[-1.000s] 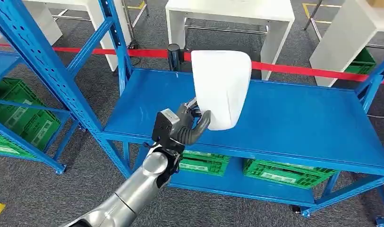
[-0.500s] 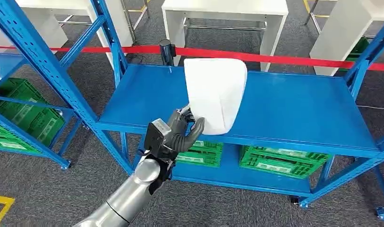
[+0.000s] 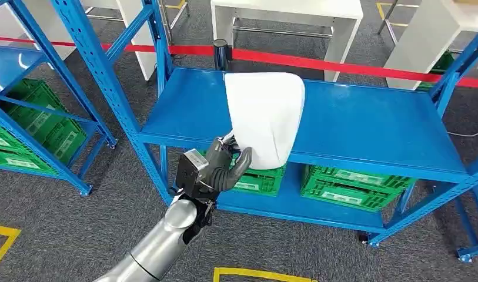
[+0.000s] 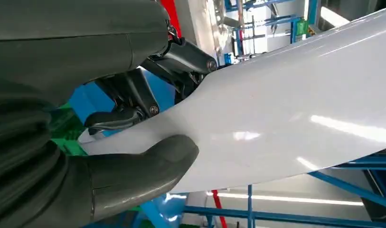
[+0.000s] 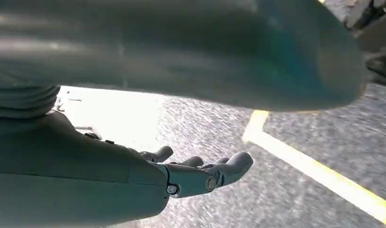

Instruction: Take the parts from the cabinet and place them on the table.

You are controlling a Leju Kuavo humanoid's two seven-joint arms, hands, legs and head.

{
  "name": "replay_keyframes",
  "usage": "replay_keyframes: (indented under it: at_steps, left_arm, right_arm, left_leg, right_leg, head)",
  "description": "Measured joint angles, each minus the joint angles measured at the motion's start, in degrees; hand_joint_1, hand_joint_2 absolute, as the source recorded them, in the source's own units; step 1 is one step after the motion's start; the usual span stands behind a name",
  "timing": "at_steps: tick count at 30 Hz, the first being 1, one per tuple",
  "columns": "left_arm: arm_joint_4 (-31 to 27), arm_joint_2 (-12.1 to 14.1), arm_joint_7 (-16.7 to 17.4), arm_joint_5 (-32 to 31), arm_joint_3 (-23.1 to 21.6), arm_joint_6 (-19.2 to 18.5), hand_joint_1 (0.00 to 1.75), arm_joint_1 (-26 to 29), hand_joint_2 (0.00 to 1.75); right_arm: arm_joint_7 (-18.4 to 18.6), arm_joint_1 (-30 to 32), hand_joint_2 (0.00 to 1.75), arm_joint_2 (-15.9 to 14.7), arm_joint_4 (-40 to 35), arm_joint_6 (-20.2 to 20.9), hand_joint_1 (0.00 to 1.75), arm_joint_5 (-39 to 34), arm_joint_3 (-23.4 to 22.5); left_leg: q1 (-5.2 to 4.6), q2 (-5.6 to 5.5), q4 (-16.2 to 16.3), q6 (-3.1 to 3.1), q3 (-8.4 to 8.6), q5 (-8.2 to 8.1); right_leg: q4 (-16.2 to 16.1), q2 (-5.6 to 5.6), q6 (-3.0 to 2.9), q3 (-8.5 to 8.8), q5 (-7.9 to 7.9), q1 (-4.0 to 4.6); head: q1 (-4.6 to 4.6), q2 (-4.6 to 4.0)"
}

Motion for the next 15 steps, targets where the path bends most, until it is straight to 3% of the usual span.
replay_keyframes:
  at_steps: [2, 3, 4, 5, 7, 9, 10, 11, 13, 14, 15]
  left_arm:
    - [0.0, 0.0, 0.0, 0.0, 0.0, 0.0, 1.75, 0.0, 1.75]
    - [-0.1, 0.0, 0.0, 0.0, 0.0, 0.0, 1.75, 0.0, 1.75]
    - [-0.2, 0.0, 0.0, 0.0, 0.0, 0.0, 1.75, 0.1, 1.75]
    - [-0.3, 0.0, 0.0, 0.0, 0.0, 0.0, 1.75, 0.1, 1.75]
    - [-0.4, 0.0, 0.0, 0.0, 0.0, 0.0, 1.75, 0.0, 1.75]
    - [-0.5, 0.2, 0.0, 0.0, 0.0, 0.0, 1.75, 0.0, 1.75]
    - [-0.5, 0.2, 0.1, 0.0, 0.0, -0.1, 1.75, 0.0, 1.75]
    - [-0.5, 0.3, 0.1, -0.1, 0.0, -0.2, 1.75, 0.0, 1.75]
    - [-0.8, 0.6, 0.4, -0.4, 0.0, -0.7, 1.75, 0.4, 1.75]
    - [-1.1, 0.7, 0.4, -0.7, 0.0, -1.0, 1.75, 0.8, 1.75]
    - [-1.2, 0.8, 0.5, -0.9, 0.0, -1.3, 1.75, 1.2, 1.75]
  right_arm:
    - [0.0, 0.0, 0.0, 0.0, 0.0, 0.0, 0.0, 0.0, 0.0]
    - [0.0, -0.2, 0.0, 0.0, 0.0, 0.0, 0.0, 0.0, 0.0]
    - [0.0, -0.4, 0.0, 0.0, 0.0, 0.0, 0.0, 0.0, 0.0]
    - [-0.1, -0.3, 0.0, 0.0, 0.0, 0.0, 0.0, 0.0, 0.0]
    - [0.0, -0.4, 0.0, 0.0, 0.0, 0.0, 0.0, 0.0, 0.0]
    - [0.0, -0.3, 0.0, 0.1, 0.0, 0.0, 0.0, 0.2, 0.0]
    - [0.0, -0.4, 0.0, 0.1, 0.0, 0.0, 0.0, 0.4, 0.0]
    - [0.1, -0.4, 0.0, 0.0, 0.0, 0.0, 0.0, 0.3, 0.0]
    - [-0.2, -0.4, 0.0, 0.0, 0.0, 0.6, 0.0, -0.6, 0.0]
    - [-0.7, -0.4, 0.0, 0.0, 0.0, 0.9, 0.0, -1.2, -0.1]
    - [-0.8, -0.4, 0.0, 0.0, 0.0, 0.8, 0.0, -1.7, -0.3]
  left_leg:
    - [0.02, -0.03, 0.6, -0.29, -1.77, 0.95]
    - [0.02, -0.04, 1.0, -0.5, -2.32, 1.33]
    - [-0.15, -0.01, 1.2, -0.9, -2.86, 1.69]
    - [-0.1, 0.04, 1.0, -1.25, -2.62, 2.06]
    - [0.09, 0.05, 0.7, -2.01, -2.5, 2.97]
    - [0.14, -0.13, 0.8, -2.74, -3.05, 3.08]
    - [0.13, -0.27, 2.2, -3.03, -4.02, 0.31]
    - [0.33, -0.27, 5.4, -3.34, -4.88, -3.55]
    - [0.67, -0.26, 13.9, -3.96, -6.63, -9.18]
    - [0.81, -0.24, 17.4, -4.19, -6.92, -9.81]
    - [0.96, -0.23, 18.2, -4.33, -6.18, -8.67]
  right_leg:
    - [-7.4, -0.02, -0.26, 5.94, 4.0, 0.03]
    - [-12.5, -0.04, -0.52, 9.73, 4.29, 0.04]
    - [-16.8, -0.03, -1.04, 12.1, 1.65, 0.34]
    - [-15.9, 0.1, -1.39, 11.62, 2.88, 0.63]
    - [-16.4, 0.17, -2.26, 11.06, 3.05, 0.92]
    - [-17.2, -0.31, -3.14, 10.41, 4.61, 0.27]
    - [-17.3, -0.27, -3.6, 9.71, 5.31, 0.28]
    - [-17.3, -0.32, -3.85, 8.89, 6.06, 0.22]
    - [-17.2, -0.36, -3.78, 7.38, 7.44, 0.22]
    - [-17.1, -0.41, -3.67, 6.33, 8.22, 0.21]
    - [-17.1, -0.43, -3.53, 5.45, 8.87, 0.17]
  head:
    - [0.0, 0.0]
    - [0.0, 0.0]
    - [0.0, 0.0]
    - [-0.31, 0.0]
    - [-0.07, 0.0]
    - [0.07, 0.0]
    - [-0.02, 0.0]
    - [-0.22, 0.0]
    - [-0.26, 0.0]
    - [-0.28, 0.0]
    - [-0.31, 0.0]
